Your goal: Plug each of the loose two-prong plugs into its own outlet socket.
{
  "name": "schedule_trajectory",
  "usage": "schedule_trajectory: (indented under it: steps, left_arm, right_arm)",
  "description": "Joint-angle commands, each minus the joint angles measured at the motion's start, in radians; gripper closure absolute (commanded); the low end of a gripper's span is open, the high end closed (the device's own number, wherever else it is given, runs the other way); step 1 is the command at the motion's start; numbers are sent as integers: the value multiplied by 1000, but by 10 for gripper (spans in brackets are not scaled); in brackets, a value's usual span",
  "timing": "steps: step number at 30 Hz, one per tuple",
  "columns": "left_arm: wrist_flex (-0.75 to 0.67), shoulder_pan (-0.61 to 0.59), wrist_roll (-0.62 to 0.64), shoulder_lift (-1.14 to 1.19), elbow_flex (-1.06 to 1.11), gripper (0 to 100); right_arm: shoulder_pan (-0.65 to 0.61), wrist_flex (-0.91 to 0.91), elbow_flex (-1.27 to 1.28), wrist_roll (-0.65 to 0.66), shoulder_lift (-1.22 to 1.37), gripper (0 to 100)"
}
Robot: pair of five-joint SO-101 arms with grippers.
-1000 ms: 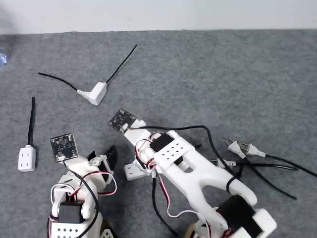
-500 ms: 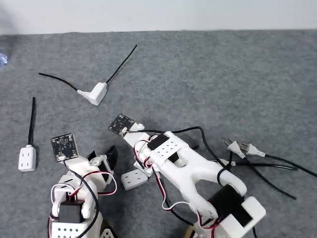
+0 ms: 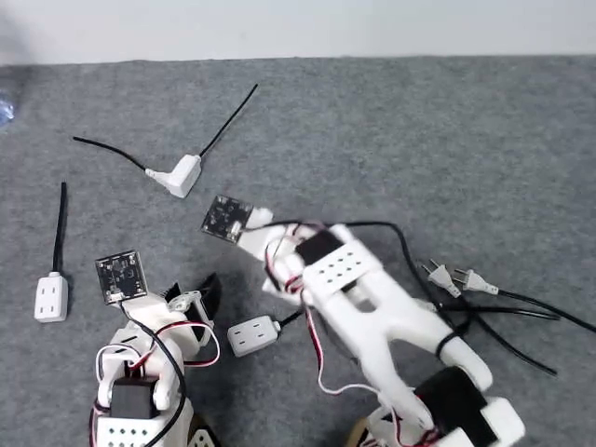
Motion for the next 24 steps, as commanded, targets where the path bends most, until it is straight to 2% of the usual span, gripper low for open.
schedule_trajectory:
  steps: [1, 7, 10, 12, 17, 22, 24]
  left_arm:
    - [3, -3, -11, -12, -10, 782]
    - [3, -2, -11, -12, -10, 782]
    - [3, -2, -11, -12, -10, 782]
    - [3, -2, -11, -12, -10, 782]
    - [3, -2, -11, -12, -10, 782]
    - [3, -2, -11, -12, -10, 782]
    - [3, -2, -11, -12, -10, 782]
  right_arm:
    - [42, 61, -106, 292, -7, 991]
    - [35, 147, -187, 531, 142, 991]
    - [-2, 170, -210, 603, 206, 991]
    - [-13, 147, -216, 598, 237, 991]
    - [-12, 101, -215, 456, 257, 969]
    - [-15, 143, -229, 394, 255, 746]
    - [-16, 151, -236, 397, 255, 701]
